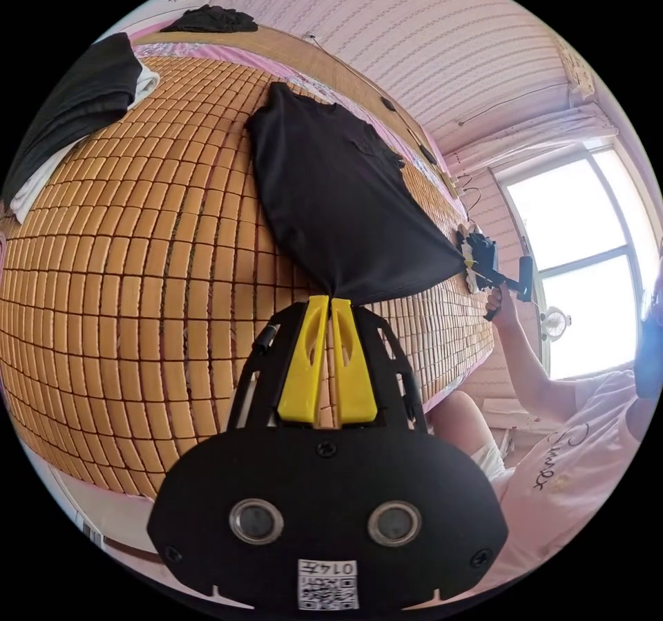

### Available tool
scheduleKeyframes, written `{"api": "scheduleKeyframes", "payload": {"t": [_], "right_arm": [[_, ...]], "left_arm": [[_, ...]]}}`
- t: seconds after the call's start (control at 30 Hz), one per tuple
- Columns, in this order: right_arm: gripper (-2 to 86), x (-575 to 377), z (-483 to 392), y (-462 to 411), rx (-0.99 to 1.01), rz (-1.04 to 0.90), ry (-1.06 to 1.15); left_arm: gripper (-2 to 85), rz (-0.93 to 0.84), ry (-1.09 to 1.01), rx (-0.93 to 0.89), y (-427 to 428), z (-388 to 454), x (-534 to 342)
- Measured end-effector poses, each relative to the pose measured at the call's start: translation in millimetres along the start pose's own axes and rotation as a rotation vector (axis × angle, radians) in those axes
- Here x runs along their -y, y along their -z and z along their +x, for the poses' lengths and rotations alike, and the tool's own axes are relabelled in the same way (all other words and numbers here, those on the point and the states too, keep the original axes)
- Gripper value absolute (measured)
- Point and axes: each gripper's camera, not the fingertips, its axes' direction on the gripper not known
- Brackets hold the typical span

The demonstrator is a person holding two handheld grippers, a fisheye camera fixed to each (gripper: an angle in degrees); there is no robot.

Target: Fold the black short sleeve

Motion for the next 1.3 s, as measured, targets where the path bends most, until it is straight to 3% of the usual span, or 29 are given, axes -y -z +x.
{"api": "scheduleKeyframes", "payload": {"t": [0.37, 0.67, 0.8, 1.0, 1.3], "right_arm": [[1.2, -207, 29, 53, 0.078, -0.048, -0.107], [1.7, -292, 31, 51, 0.07, -0.165, -0.176], [1.5, -295, 42, 47, 0.012, -0.204, -0.217], [1.6, -246, 49, 50, -0.045, -0.072, -0.158], [5.4, -129, 37, 3, -0.192, 0.123, 0.001]], "left_arm": [[-1.0, -0.101, -0.012, -0.053, 6, 59, -95], [-0.6, -0.193, -0.014, -0.043, 15, 98, -125], [-0.5, -0.068, 0.015, 0.047, 57, 109, -120], [-0.9, -0.018, -0.114, 0.155, 88, 156, -71], [-1.0, -0.096, -0.478, 0.096, -9, 319, 106]]}}
